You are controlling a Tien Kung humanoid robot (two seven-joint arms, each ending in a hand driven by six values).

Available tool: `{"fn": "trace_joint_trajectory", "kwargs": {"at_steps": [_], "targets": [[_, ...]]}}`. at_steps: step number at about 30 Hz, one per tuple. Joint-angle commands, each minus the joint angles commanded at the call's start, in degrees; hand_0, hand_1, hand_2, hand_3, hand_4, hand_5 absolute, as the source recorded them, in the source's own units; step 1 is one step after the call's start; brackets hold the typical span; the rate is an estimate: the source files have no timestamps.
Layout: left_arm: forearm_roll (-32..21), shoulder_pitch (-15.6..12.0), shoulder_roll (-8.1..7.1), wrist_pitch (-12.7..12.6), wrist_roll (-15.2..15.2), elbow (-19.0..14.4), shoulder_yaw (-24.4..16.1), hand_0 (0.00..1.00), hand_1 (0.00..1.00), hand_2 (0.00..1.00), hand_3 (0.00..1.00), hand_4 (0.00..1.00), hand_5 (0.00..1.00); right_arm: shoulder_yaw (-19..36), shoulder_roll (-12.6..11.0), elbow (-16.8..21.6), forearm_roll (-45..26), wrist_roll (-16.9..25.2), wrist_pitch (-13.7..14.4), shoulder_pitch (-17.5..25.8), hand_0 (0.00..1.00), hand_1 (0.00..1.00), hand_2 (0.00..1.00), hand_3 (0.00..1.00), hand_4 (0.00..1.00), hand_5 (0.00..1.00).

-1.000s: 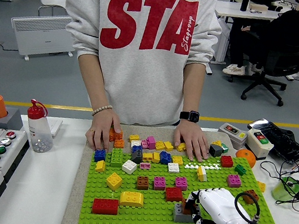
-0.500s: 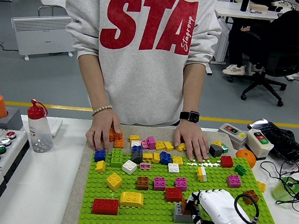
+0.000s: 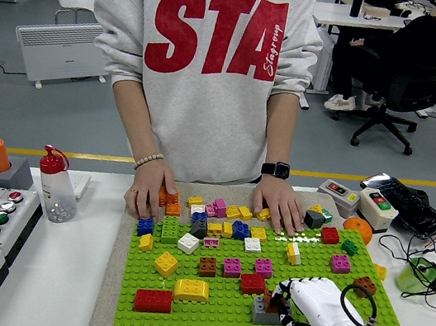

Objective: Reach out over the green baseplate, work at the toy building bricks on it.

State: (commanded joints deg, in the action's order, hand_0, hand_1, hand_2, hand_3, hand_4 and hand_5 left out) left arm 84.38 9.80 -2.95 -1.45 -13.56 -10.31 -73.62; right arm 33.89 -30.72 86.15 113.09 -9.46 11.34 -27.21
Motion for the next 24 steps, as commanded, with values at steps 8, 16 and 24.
{"fn": "trace_joint_trajectory", "kwargs": {"at_steps": [8, 16, 24], "targets": [[0.1, -0.2, 0.01, 0.1, 0.0, 0.0, -0.1, 0.652, 0.684, 0.676, 0.571, 0.286, 0.998, 1.5, 0.0, 2.1, -0.9, 1.2, 1.4, 0.9, 0.579, 0.612, 0.591, 0.552, 0.306, 0.134], [-0.1, -0.2, -0.04, 0.1, 0.1, 0.0, -0.1, 0.652, 0.684, 0.677, 0.571, 0.286, 0.998, 3.4, -0.4, 4.0, -1.3, 2.7, 3.4, 1.0, 0.58, 0.609, 0.589, 0.557, 0.309, 0.133], [-0.2, 0.1, -0.08, 0.0, 0.1, 0.0, 0.0, 0.652, 0.684, 0.677, 0.571, 0.286, 0.998, 4.3, -0.1, 3.3, -1.7, 3.3, 4.5, 0.6, 0.581, 0.611, 0.591, 0.564, 0.311, 0.139]]}}
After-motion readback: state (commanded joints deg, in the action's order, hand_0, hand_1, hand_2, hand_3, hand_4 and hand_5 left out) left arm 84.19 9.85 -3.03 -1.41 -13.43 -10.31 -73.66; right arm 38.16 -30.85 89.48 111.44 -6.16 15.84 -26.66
